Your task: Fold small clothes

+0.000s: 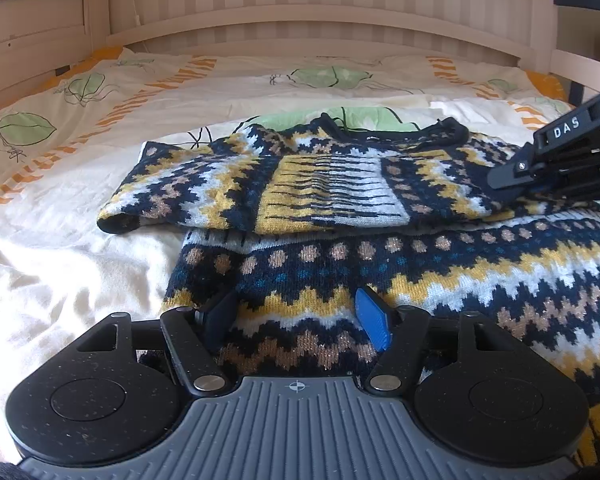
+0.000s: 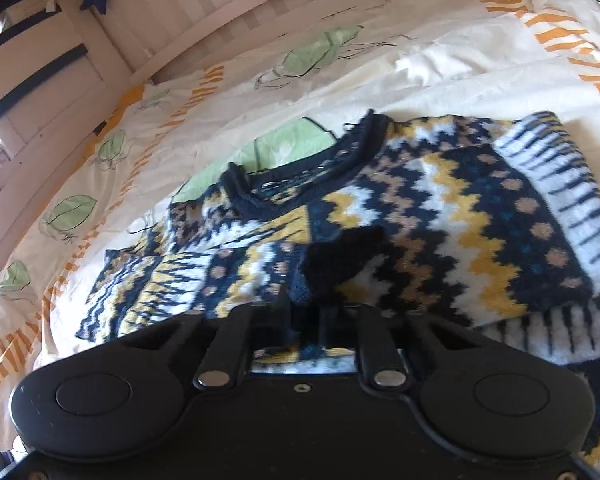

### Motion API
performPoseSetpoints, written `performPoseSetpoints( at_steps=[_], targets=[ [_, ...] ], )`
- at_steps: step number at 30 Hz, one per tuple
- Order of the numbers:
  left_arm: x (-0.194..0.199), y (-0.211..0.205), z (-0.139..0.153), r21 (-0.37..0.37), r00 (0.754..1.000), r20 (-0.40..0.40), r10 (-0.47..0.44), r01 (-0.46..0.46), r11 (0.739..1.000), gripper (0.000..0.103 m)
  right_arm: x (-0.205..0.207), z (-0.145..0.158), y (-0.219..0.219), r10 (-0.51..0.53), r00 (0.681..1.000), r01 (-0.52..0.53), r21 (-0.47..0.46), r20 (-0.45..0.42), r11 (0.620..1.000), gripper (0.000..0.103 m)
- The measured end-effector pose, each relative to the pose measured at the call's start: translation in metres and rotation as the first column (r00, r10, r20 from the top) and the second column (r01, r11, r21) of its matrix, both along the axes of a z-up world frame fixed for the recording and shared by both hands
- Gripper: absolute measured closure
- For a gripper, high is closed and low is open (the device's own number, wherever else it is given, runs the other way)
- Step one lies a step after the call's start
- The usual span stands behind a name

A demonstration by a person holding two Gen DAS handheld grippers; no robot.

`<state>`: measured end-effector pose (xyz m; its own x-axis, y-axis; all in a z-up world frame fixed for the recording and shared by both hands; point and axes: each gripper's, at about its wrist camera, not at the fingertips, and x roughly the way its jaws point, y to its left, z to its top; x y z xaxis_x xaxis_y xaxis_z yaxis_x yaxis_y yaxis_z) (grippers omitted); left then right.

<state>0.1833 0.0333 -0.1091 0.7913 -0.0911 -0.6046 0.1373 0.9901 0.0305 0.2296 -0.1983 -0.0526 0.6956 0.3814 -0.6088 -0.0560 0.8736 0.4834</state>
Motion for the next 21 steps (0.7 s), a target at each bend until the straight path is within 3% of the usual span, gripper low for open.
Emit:
performPoseSetpoints(
  at_steps=[7,12,15,21],
  targets=[
    [0.000,0.001,0.000,0.003,1.000,0.001,-0.001,0.001,1.000,0.038,-0.006,0.073,-0.005,0.038,0.986,-0.038,-0.002,0.164,0.999,0.090],
    [0.000,0.002,-0.001,-0.001,1.000,0.001,-0.001,0.001,1.000,0.038,-0.007,0.112,-0.040,-0.037,0.974,0.051,-0.057,0.224,0.997,0.090],
    [0.000,0.002,0.000,-0.002,1.000,0.001,-0.001,0.001,1.000,0.038,-0.005,0.106,-0.061,-0.088,0.978,0.112,-0.122,0.191,0.986,0.090],
    [-0.001,0.001,0.000,0.002,1.000,0.001,-0.001,0.001,1.000,0.038,-0.002,0.059,-0.084,-0.149,0.987,0.157,-0.182,0.060,0.971,0.090]
  ],
)
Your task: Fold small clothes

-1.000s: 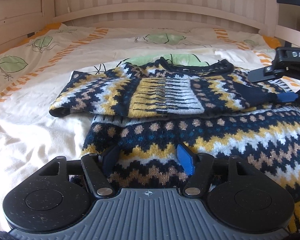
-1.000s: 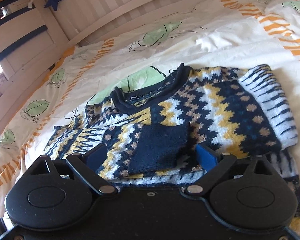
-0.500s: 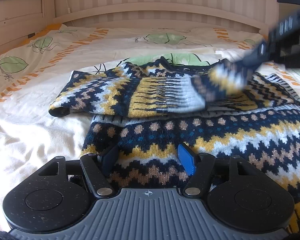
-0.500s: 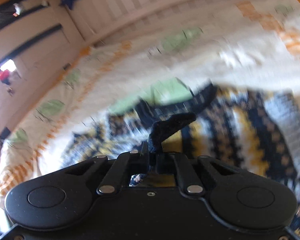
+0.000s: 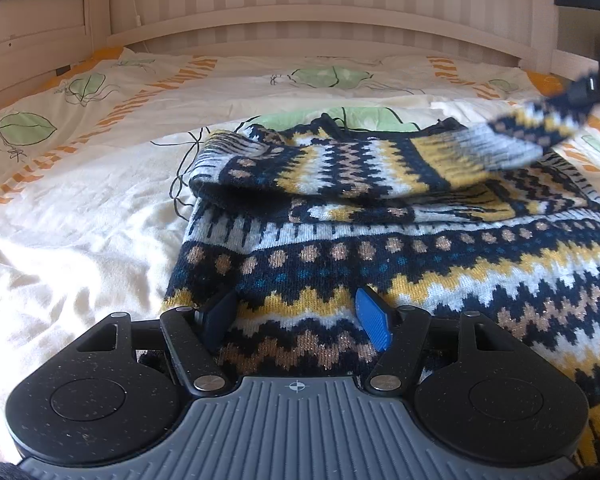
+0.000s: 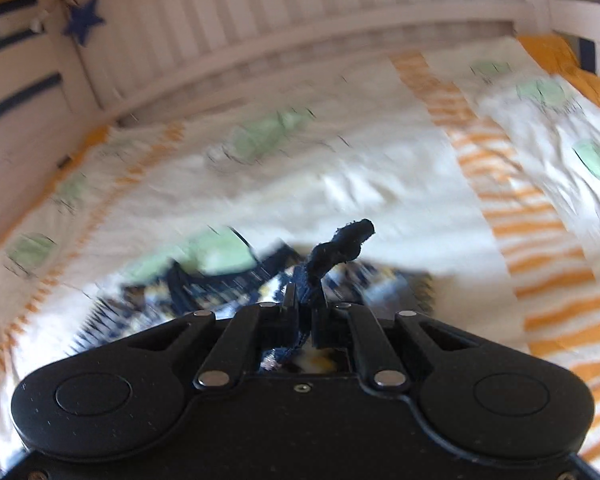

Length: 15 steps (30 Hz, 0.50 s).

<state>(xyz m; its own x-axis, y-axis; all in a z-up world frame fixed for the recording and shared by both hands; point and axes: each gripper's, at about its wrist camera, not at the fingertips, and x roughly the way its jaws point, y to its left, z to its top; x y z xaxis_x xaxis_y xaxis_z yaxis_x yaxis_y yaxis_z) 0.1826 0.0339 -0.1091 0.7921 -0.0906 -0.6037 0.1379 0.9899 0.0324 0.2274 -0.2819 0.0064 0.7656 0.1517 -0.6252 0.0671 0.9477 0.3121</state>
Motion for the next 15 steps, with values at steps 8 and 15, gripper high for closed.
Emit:
performPoseSetpoints(
  at_steps=[8,15],
  targets=[
    [0.000,0.000,0.000,0.000,1.000,0.000,0.000,0.000,1.000,0.038,-0.002,-0.046,-0.013,-0.059,0.992,0.055,-0.034,-0.116,0.998,0.074],
    [0.000,0.000,0.000,0.000,1.000,0.000,0.000,0.000,1.000,0.038,-0.026,-0.037,0.006,-0.140,0.990,0.136,-0.155,-0.018,0.979,0.047]
  ],
)
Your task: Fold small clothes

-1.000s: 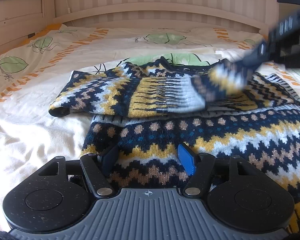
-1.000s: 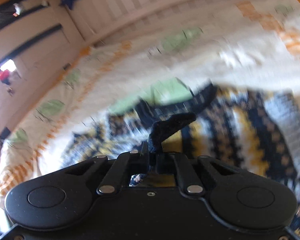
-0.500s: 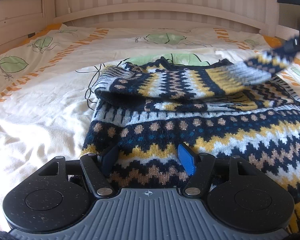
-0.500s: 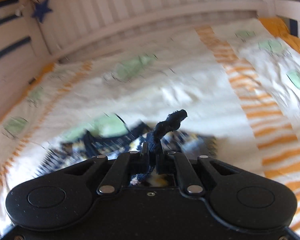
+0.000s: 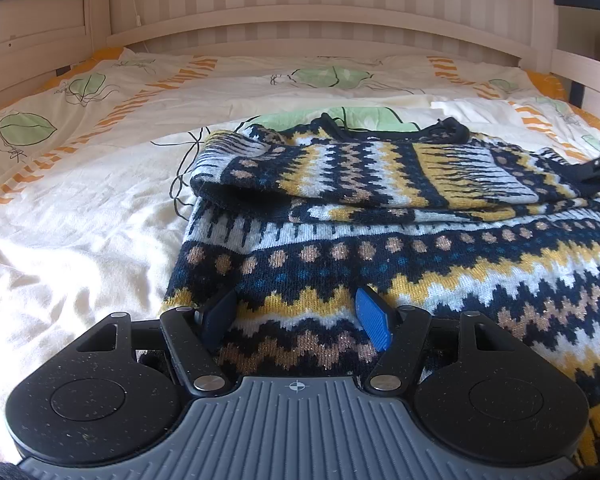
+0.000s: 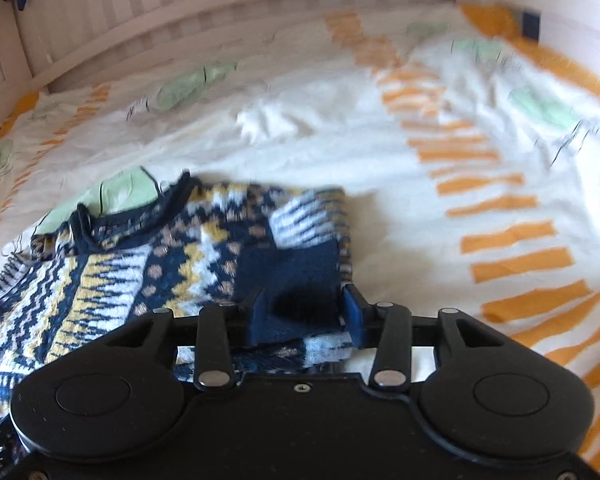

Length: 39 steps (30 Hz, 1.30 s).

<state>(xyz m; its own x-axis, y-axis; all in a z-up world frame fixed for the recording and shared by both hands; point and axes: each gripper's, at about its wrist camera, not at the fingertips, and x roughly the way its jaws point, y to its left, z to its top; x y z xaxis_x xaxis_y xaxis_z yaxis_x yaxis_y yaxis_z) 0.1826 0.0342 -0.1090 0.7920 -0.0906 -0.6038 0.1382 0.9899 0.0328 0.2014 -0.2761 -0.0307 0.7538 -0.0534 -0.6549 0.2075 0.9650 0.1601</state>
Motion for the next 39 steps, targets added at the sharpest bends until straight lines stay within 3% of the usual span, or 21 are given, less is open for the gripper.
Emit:
performPoseSetpoints(
  at_steps=[2,5,9,13,17,24,26,28,31,34,39],
  targets=[
    [0.000,0.000,0.000,-0.001,1.000,0.000,0.000,0.000,1.000,0.038,-0.007,0.003,0.014,0.032,0.998,-0.031,-0.022,0.058,0.999,0.042],
    [0.000,0.000,0.000,0.001,1.000,0.000,0.000,0.000,1.000,0.038,-0.007,0.001,0.031,0.085,0.990,-0.086,0.001,0.108,0.996,0.041],
    [0.000,0.000,0.000,0.001,1.000,-0.001,0.000,0.000,1.000,0.038,0.000,-0.019,0.046,0.106,0.992,-0.110,0.055,0.074,0.992,0.042],
    [0.000,0.000,0.001,-0.001,1.000,-0.002,-0.001,0.001,1.000,0.038,-0.006,-0.033,0.056,0.110,0.990,-0.112,0.018,0.089,0.994,0.041],
    [0.000,0.001,0.002,-0.008,1.000,-0.008,-0.002,0.002,1.000,0.038,-0.015,-0.046,0.071,0.170,0.978,-0.165,-0.049,0.121,0.985,0.027],
    [0.003,0.011,0.013,-0.055,0.999,-0.050,-0.020,0.018,0.998,0.038,-0.011,-0.049,0.074,0.191,0.974,-0.186,-0.057,0.120,0.981,0.018],
    [0.002,0.012,0.024,-0.047,0.999,-0.034,-0.022,0.021,0.999,0.038,-0.012,-0.050,0.074,0.191,0.974,-0.186,-0.052,0.125,0.981,0.018],
    [0.002,0.010,0.038,-0.019,0.999,0.030,-0.028,0.029,0.999,0.038,-0.012,-0.050,0.074,0.193,0.973,-0.188,-0.050,0.127,0.981,0.017],
    [0.019,0.011,0.061,-0.010,0.995,0.094,-0.034,0.035,0.999,0.037,-0.012,-0.051,0.074,0.193,0.973,-0.188,-0.047,0.130,0.981,0.017],
    [0.050,0.014,0.071,-0.035,0.996,0.090,0.013,-0.010,0.999,0.037,-0.012,-0.051,0.073,0.193,0.972,-0.189,-0.042,0.132,0.981,0.017],
    [0.100,0.028,0.055,0.019,0.992,-0.028,0.124,-0.123,0.992,0.038,-0.012,-0.052,0.072,0.192,0.972,-0.189,-0.034,0.136,0.981,0.017]
  ],
)
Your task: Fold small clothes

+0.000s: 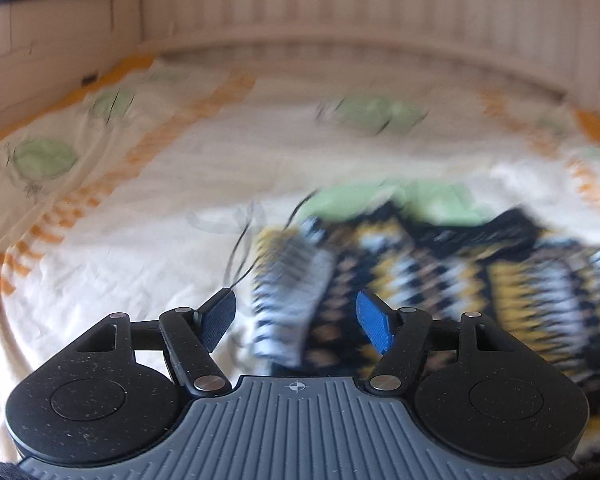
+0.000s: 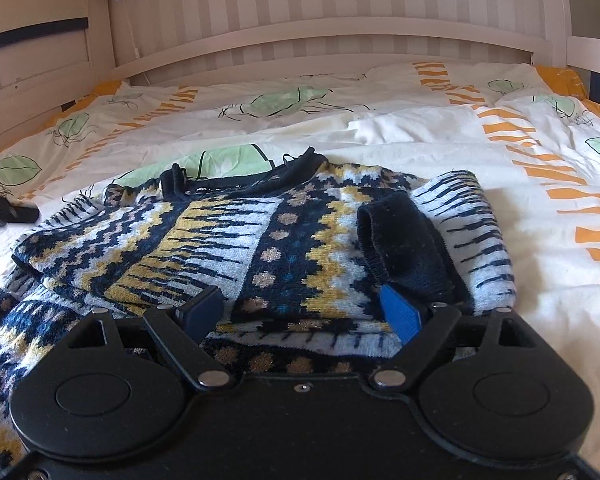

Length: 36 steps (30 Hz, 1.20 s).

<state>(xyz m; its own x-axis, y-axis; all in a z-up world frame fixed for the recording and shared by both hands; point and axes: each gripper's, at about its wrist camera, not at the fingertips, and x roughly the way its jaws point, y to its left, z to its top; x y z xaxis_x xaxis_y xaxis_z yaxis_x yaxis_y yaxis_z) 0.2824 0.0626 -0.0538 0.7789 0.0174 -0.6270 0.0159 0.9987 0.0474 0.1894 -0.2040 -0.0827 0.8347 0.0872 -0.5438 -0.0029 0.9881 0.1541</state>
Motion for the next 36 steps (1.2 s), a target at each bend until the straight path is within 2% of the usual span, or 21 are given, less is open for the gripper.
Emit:
performPoseSetpoints(
  at_steps=[3,5,8,14,17,19,21,24,28,30,32,36],
  targets=[
    [0.010,0.010,-0.028,0.094,0.994,-0.104,0.018,-0.008,0.996,0.034,0.000,-0.001,-0.001,0.001,1.000,-0.002,0.008,0.003,1.000,0.016],
    [0.001,0.022,-0.034,0.051,0.998,-0.068,0.005,-0.001,0.999,0.030,0.000,-0.001,-0.001,0.002,1.000,-0.002,0.011,0.005,1.000,0.016],
    [0.001,0.034,-0.035,-0.017,0.996,-0.082,0.033,-0.035,0.999,0.028,0.000,-0.001,-0.002,0.003,1.000,-0.003,0.012,0.005,1.000,0.016],
    [0.005,0.035,-0.038,-0.027,0.994,-0.090,0.056,-0.059,0.998,0.018,0.001,-0.002,-0.002,0.003,1.000,-0.003,0.013,0.005,1.000,0.016],
    [0.009,0.038,-0.036,-0.057,0.993,-0.106,0.051,-0.057,0.997,0.018,0.001,-0.001,-0.002,0.004,1.000,-0.004,0.011,0.003,1.000,0.016],
    [0.007,0.041,-0.031,-0.067,0.992,-0.119,0.046,-0.054,0.996,0.020,0.002,-0.001,-0.001,0.014,1.000,-0.014,0.010,-0.004,1.000,0.012],
    [-0.004,0.042,-0.022,-0.075,0.992,-0.114,0.053,-0.062,0.995,0.023,0.004,0.000,0.000,0.045,0.999,-0.045,0.013,-0.016,0.999,0.001],
    [-0.029,0.044,-0.011,-0.069,0.994,-0.096,0.042,-0.049,0.996,0.024,0.005,0.006,-0.002,0.054,0.998,-0.054,0.018,-0.030,0.998,0.001],
    [-0.068,0.056,-0.004,-0.074,0.996,-0.092,0.009,-0.016,0.997,0.024,-0.004,0.014,-0.025,-0.059,0.998,0.061,0.075,-0.028,0.995,0.001],
    [-0.085,0.062,-0.001,-0.076,0.997,-0.082,0.008,-0.014,0.997,0.024,-0.008,0.018,-0.040,-0.142,0.989,0.146,0.097,-0.044,0.985,0.001],
    [-0.097,0.067,0.000,-0.079,0.997,-0.082,0.011,-0.017,0.997,0.024,-0.015,0.025,-0.051,-0.183,0.982,0.186,0.137,-0.034,0.973,0.001],
    [-0.115,0.068,0.000,-0.131,0.997,-0.081,0.014,-0.025,0.991,0.024,-0.022,0.042,-0.045,-0.117,0.993,0.115,0.146,0.007,0.983,0.001]
  ],
)
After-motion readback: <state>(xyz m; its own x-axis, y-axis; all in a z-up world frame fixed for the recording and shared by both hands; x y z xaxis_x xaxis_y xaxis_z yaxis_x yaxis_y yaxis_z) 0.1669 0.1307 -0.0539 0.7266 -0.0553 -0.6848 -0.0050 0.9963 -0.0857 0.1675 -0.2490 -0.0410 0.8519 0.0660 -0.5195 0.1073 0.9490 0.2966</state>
